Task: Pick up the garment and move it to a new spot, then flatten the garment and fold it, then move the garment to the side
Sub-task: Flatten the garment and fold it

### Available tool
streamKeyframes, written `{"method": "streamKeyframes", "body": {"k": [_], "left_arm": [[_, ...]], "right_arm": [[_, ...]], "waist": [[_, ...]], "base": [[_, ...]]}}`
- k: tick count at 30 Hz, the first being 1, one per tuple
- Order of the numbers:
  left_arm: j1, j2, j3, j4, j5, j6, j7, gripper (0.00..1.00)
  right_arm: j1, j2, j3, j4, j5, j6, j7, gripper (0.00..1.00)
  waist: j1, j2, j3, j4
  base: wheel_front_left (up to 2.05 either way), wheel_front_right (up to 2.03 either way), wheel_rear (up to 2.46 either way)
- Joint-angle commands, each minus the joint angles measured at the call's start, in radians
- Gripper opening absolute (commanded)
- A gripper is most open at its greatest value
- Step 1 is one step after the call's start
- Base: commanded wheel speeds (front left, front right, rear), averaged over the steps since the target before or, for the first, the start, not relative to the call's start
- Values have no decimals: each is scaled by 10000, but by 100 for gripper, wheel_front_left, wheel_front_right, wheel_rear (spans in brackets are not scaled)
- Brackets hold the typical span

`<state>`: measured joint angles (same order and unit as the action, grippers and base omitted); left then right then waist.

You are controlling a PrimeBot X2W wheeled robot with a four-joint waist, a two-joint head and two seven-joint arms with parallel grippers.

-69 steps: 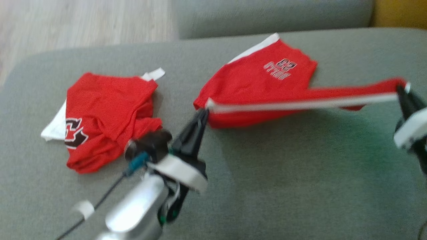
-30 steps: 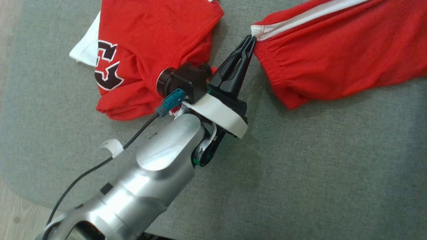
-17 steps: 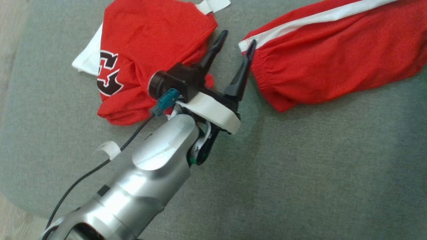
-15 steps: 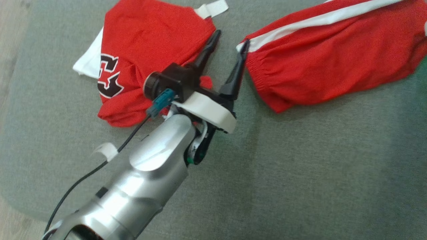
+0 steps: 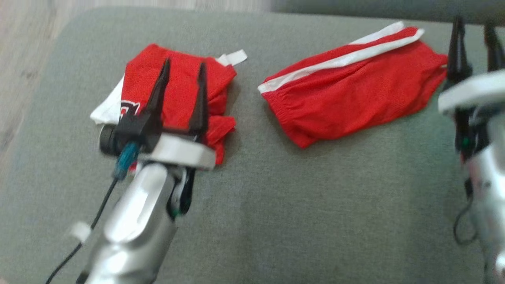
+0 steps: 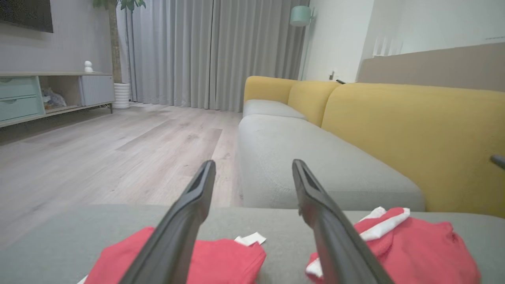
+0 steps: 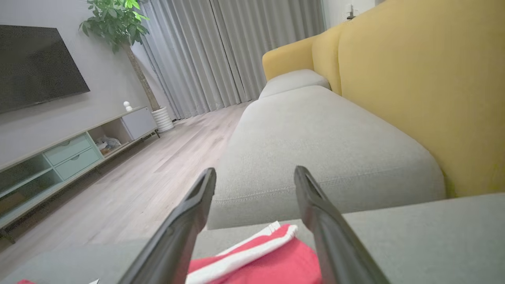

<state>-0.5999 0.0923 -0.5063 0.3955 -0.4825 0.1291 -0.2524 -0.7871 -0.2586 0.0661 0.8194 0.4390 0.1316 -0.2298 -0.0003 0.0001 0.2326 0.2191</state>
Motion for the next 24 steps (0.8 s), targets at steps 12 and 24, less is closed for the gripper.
{"method": "streamKeyframes", "body": {"k": [12, 24], "left_arm": [[3119, 506, 1777, -488, 839, -362, -93, 100], [3795, -68, 2272, -825, 1632, -658, -93, 100]], "right_arm": [[4717, 1379, -232, -3485, -361, -9, -287, 100], [6010, 2028, -750, -4720, -1443, -9, 137, 100]], "waist": [[3, -1, -1467, -803], [3, -1, -1116, -758]], "base": [[0, 0, 0], [0, 0, 0]]}}
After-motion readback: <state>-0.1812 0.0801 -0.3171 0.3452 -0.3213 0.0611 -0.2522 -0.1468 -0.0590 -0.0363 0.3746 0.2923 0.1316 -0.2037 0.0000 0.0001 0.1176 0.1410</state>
